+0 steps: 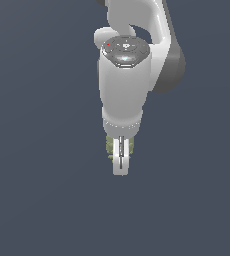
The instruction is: Pick up the object and move it to a goal position.
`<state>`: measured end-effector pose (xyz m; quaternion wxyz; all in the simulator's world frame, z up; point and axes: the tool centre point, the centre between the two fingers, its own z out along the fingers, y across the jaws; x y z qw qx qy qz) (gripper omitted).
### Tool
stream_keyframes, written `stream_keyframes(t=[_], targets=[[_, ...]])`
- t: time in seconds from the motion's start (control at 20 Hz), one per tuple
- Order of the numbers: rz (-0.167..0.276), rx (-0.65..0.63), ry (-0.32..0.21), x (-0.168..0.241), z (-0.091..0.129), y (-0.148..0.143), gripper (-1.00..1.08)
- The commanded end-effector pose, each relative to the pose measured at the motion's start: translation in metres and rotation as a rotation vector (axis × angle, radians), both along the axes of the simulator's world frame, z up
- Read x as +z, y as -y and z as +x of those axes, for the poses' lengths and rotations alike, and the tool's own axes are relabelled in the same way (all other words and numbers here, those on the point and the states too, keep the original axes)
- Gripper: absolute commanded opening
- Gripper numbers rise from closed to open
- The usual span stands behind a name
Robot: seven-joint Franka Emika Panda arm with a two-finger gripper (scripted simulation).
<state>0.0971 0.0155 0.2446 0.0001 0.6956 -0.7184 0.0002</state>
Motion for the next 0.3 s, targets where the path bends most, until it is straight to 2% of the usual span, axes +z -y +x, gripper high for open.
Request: stream_keyframes(t=[0.0,0.25], targets=[[0.000,0.000,0.000,0.0036,0.0032,-0.0011,-1.00],[0.000,0.000,0.000,0.0057,0.0054,-0.0019,-1.00]])
